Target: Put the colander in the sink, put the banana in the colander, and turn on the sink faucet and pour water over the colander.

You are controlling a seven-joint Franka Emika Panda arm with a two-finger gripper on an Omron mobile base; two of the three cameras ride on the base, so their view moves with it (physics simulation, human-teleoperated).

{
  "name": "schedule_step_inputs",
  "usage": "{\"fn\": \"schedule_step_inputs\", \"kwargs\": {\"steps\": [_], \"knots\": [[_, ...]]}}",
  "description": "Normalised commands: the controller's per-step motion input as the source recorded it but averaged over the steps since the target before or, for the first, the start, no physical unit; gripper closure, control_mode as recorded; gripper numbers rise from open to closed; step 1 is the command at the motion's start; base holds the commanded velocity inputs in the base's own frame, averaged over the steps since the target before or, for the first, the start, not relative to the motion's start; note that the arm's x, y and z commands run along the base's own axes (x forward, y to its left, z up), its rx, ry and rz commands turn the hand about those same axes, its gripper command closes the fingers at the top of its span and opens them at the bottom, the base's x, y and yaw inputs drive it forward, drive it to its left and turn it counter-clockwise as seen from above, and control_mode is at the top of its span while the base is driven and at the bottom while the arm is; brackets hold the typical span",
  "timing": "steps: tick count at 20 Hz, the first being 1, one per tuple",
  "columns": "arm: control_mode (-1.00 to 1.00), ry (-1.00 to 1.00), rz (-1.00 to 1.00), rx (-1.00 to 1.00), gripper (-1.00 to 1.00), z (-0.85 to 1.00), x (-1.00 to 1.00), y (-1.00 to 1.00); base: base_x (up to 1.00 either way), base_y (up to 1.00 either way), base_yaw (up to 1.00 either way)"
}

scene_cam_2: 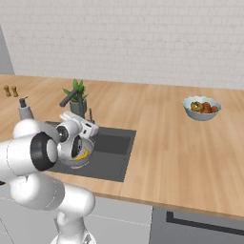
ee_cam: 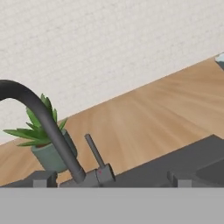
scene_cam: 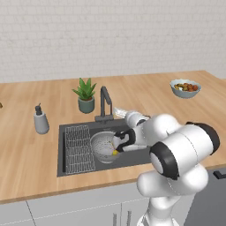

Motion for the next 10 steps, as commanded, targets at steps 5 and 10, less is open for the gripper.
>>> {"fn": "schedule_step_inputs", "kwargs": {"steps": [5,10], "knots": [[-1.00,-0.01,0.00,0.00,-1.00,0.17,0.05,0.00,0.00,0.00,0.00],[-1.00,0.00,0.00,0.00,-1.00,0.06,0.18,0.00,0.00,0.00,0.00]]}}
